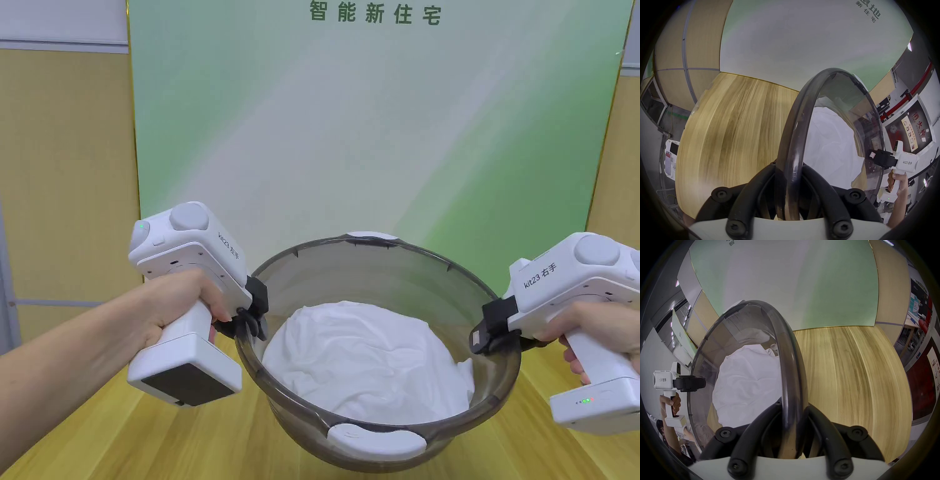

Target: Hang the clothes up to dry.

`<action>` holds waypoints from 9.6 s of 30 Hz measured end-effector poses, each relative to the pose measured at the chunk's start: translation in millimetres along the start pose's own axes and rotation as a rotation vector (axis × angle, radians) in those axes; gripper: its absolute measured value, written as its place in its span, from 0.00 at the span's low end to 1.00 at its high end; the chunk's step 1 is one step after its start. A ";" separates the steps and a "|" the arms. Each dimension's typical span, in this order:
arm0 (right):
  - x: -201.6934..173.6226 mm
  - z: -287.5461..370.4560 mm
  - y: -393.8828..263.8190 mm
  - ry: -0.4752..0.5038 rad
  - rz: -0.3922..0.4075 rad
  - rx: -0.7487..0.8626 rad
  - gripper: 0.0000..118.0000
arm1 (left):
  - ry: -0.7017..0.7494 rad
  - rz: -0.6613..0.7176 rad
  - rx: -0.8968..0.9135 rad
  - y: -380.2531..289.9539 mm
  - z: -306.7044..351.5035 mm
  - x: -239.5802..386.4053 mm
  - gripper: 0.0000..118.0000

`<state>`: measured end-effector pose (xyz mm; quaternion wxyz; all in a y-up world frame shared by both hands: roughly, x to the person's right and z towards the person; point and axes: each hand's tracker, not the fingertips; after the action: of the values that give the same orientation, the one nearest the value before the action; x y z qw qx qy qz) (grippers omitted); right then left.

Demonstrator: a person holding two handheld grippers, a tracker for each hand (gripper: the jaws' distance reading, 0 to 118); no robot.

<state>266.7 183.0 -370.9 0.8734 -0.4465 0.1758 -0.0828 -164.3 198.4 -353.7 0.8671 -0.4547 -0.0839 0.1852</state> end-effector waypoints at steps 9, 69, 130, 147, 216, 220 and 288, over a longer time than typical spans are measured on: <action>6.3 -15.6 14.0 -0.011 0.004 -0.028 0.07 | 0.009 -0.011 0.015 9.9 -18.1 -3.4 0.09; 55.0 -74.2 63.3 -0.200 0.199 0.813 0.00 | 0.019 -0.030 -0.010 28.3 -189.3 -19.1 0.92; -242.7 -254.8 -53.8 0.002 0.545 0.009 0.00 | 0.442 -0.230 0.751 -78.8 -85.2 -86.6 0.00; -8.9 -190.0 -9.0 -0.264 0.288 0.226 0.00 | 0.255 -0.364 0.677 -73.9 -183.6 37.7 0.00; 90.8 -37.4 85.0 -0.177 0.136 0.282 0.00 | -0.437 -0.691 0.564 -7.9 -202.6 133.4 0.00; 128.0 -92.3 156.3 -0.231 0.204 0.139 0.00 | -0.421 -0.702 0.519 41.0 -248.8 135.0 0.00; -87.8 110.4 180.4 0.079 0.485 0.546 0.13 | -0.322 -0.679 0.726 -23.5 11.9 121.1 0.00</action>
<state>225.4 398.3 -436.8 0.9472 -0.1387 0.2817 0.0658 -51.2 243.4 -330.3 0.9562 -0.0375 -0.2894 -0.0215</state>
